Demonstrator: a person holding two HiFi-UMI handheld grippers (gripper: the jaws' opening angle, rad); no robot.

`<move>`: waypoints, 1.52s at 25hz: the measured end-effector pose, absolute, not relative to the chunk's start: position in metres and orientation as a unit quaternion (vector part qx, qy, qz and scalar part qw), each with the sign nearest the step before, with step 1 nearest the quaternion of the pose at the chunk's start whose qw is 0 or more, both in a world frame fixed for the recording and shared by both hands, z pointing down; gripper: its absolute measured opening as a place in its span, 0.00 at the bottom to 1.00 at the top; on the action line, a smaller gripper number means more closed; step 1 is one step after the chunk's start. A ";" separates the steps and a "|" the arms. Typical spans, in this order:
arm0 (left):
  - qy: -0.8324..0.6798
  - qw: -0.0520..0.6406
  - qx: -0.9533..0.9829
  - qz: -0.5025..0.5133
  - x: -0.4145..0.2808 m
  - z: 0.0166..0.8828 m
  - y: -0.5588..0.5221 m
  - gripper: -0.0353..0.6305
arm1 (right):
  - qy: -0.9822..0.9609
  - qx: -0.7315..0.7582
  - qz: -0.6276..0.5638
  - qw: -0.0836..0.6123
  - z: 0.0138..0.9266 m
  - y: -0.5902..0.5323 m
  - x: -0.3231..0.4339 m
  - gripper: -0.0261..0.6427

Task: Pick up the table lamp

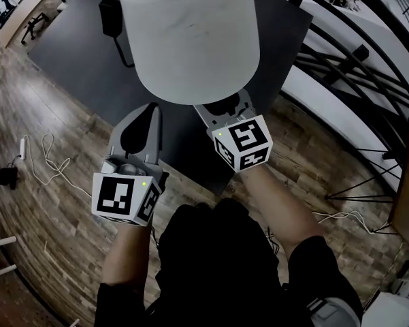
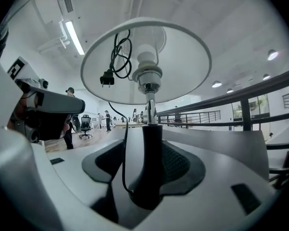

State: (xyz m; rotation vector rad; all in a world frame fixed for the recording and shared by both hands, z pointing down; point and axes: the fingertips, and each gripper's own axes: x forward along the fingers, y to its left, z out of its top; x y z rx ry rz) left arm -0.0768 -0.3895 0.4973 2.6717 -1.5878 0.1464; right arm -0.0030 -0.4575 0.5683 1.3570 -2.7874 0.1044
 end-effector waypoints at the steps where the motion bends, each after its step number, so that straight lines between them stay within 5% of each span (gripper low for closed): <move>1: -0.511 0.013 0.859 0.045 -0.077 0.496 -0.391 0.06 | -0.896 0.442 0.034 0.019 0.569 -0.461 -0.004 0.41; 15: -0.518 0.020 0.854 0.048 -0.095 0.513 -0.403 0.06 | -0.883 0.468 0.029 0.017 0.580 -0.500 -0.018 0.41; 21: -0.527 0.031 0.848 0.047 -0.106 0.517 -0.403 0.06 | -0.872 0.489 0.018 0.032 0.582 -0.509 -0.020 0.26; 38: -0.534 0.044 0.842 0.056 -0.124 0.504 -0.413 0.06 | -0.865 0.498 0.047 0.053 0.579 -0.521 -0.021 0.23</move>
